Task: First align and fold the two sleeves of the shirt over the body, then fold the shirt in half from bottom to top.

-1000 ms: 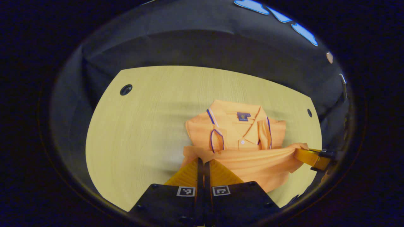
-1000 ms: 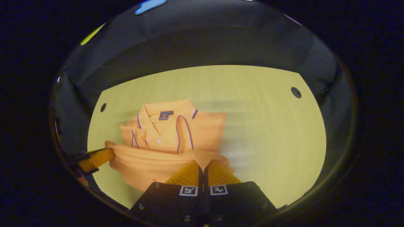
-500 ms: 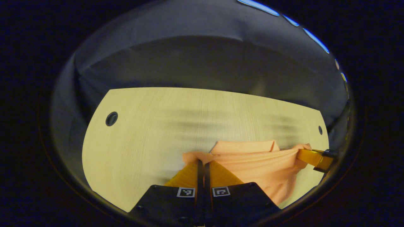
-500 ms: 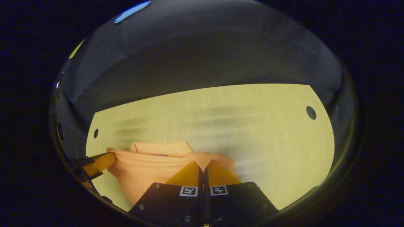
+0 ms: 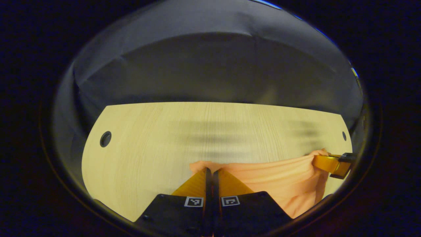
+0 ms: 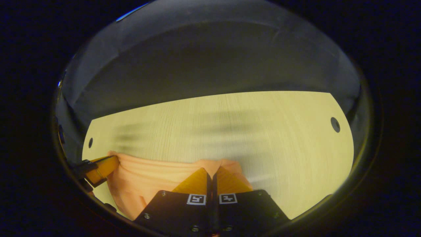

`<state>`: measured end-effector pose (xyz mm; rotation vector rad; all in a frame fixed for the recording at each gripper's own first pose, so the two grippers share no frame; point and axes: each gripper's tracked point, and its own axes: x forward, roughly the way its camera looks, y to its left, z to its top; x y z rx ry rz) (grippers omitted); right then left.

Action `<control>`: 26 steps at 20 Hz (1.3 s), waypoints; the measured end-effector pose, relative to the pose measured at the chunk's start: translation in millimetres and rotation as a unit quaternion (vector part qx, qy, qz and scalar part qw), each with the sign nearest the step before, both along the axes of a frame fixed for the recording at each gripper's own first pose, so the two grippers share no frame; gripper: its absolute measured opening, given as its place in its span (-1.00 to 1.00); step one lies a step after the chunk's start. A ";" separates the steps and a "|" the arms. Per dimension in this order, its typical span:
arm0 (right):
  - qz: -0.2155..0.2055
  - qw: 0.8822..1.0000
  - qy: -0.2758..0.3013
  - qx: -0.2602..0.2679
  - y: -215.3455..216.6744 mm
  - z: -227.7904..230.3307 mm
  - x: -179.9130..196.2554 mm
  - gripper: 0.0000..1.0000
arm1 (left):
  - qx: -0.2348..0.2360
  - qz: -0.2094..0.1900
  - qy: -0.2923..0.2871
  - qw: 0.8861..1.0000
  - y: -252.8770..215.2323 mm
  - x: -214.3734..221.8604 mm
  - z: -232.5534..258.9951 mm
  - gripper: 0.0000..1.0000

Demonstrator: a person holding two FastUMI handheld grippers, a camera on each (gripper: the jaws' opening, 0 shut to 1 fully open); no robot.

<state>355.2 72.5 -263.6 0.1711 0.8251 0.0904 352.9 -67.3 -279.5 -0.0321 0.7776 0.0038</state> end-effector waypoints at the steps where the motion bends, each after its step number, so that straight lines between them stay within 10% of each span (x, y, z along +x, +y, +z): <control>1: 0.002 1.000 -0.005 0.001 1.1 0.2 1.7 -0.99 | -0.004 0.000 0.000 1.000 1.5 -0.1 -0.7 -0.89; 12: -0.009 1.000 -0.011 0.013 -7.6 21.2 -17.6 -0.31 | -0.020 0.006 0.029 0.999 2.5 -34.4 18.4 -0.20; 15: -0.012 1.000 -0.012 0.015 -13.7 46.0 -48.2 -0.26 | -0.024 0.004 0.045 0.999 1.2 -67.2 38.0 0.34; 26: 0.013 0.999 -0.036 0.015 -11.1 144.4 -212.9 -0.26 | -0.049 0.006 0.055 0.997 -2.3 -255.4 138.2 0.15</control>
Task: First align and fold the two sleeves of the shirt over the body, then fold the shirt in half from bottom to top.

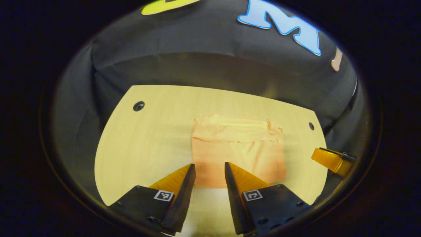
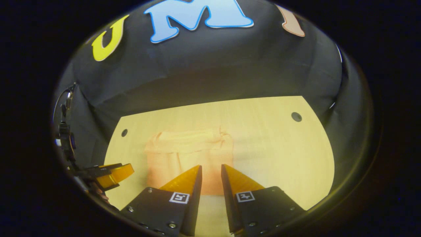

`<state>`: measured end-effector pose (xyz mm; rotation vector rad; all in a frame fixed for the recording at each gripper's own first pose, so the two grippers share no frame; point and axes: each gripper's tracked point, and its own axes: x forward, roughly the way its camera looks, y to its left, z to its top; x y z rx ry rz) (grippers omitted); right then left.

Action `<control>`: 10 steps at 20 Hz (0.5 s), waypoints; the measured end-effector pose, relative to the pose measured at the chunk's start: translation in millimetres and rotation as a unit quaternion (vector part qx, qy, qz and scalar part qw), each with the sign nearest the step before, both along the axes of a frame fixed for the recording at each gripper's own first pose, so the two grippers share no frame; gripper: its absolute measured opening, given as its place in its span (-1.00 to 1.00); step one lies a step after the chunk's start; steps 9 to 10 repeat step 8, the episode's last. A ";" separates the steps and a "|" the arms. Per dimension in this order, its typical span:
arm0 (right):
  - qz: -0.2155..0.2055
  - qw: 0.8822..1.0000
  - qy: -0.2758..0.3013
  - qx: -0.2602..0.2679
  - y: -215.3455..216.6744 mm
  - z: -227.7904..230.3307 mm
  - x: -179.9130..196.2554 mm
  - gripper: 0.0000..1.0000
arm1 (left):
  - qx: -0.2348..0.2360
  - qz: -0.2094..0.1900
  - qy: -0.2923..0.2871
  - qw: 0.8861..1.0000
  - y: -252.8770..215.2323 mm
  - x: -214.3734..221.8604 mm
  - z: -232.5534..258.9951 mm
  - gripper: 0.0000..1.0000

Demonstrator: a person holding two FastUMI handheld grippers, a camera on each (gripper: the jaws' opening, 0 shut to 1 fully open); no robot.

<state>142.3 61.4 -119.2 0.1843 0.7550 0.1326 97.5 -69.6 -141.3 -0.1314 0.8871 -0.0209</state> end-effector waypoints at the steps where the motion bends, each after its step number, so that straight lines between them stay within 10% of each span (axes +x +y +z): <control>1: 0.005 1.000 -0.003 0.002 1.7 5.6 -15.1 -0.26 | 0.002 -0.001 -0.001 1.000 0.2 -19.0 6.2 0.15; 10: 0.028 0.999 -0.013 0.020 19.0 15.4 -111.3 -0.26 | -0.008 0.004 0.003 1.000 2.8 -135.6 18.7 0.15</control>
